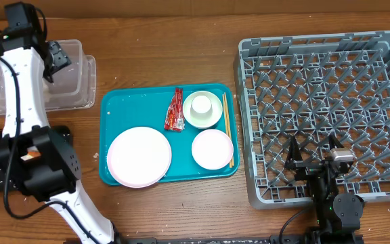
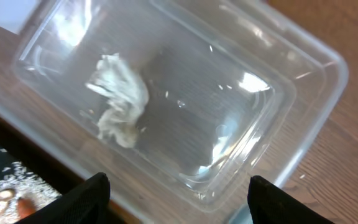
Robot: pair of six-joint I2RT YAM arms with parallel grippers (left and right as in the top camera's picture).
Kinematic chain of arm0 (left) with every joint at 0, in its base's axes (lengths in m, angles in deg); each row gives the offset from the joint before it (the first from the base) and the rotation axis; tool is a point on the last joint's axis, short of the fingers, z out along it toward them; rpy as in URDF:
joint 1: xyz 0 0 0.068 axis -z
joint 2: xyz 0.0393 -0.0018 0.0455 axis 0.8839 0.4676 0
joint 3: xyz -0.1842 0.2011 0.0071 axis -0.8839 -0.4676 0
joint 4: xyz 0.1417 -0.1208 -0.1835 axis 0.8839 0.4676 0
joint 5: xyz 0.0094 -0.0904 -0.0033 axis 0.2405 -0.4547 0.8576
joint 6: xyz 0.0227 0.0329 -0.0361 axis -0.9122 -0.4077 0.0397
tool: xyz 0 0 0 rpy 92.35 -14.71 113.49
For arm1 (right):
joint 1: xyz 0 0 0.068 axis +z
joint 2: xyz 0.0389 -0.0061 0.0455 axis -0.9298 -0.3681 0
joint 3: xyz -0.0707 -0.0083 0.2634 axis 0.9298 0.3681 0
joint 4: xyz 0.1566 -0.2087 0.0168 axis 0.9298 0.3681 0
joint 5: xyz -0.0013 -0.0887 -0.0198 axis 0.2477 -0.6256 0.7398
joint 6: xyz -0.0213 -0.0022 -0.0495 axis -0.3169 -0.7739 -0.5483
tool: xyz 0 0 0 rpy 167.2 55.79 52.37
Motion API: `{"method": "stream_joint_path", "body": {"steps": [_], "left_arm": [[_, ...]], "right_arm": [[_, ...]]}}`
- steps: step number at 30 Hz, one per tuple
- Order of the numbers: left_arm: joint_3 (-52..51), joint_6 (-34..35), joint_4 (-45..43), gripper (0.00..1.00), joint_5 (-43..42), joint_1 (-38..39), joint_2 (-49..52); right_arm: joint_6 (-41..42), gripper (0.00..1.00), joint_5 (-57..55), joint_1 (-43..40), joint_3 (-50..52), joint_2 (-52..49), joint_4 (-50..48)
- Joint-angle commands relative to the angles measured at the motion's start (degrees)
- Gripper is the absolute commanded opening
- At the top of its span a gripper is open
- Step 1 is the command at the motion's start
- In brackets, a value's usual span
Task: Sort waste into correct bins and load items into the dishwasher
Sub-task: 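Carry the foil left and release it into the clear plastic bin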
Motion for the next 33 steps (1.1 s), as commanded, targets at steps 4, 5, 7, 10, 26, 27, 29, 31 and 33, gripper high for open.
{"method": "stream_joint_path", "body": {"steps": [4, 5, 7, 10, 26, 27, 29, 31, 33], "left_arm": [[1.6, 0.9, 0.5, 0.73, -15.0, 1.1, -11.9], [1.6, 0.9, 1.0, 0.73, -19.3, 1.4, -12.9], [1.6, -0.1, 2.6, 0.72, -29.4, 2.6, -14.3], [1.5, -2.9, 9.4, 0.71, -36.7, 8.3, -14.2], [-10.9, -4.1, 13.9, 0.56, -23.1, 29.3, 1.9], [-10.9, -4.1, 13.9, 0.55, -23.0, 29.4, 3.4], [-10.9, -4.2, 13.7, 0.54, -23.0, 29.4, 5.8], [-10.9, -4.6, 13.5, 0.53, -23.1, 29.4, 7.8], [-10.9, -4.9, 13.4, 0.53, -23.0, 29.4, 9.3]], "right_arm": [[-0.4, 1.00, -0.1, 0.0, 0.6, 0.1, -0.3], [-0.4, 1.00, -0.1, 0.0, 0.6, 0.1, -0.3], [-0.4, 1.00, -0.1, 0.0, 0.6, 0.1, -0.3], [-0.4, 1.00, -0.1, 0.0, 0.6, 0.1, -0.3], [-0.4, 1.00, -0.1, 0.0, 0.6, 0.1, -0.3], [-0.4, 1.00, -0.1, 0.0, 0.6, 0.1, -0.3], [-0.4, 1.00, -0.1, 0.0, 0.6, 0.1, -0.3], [-0.4, 1.00, -0.1, 0.0, 0.6, 0.1, -0.3], [-0.4, 1.00, -0.2, 0.0, 0.6, 0.1, -0.3]]}}
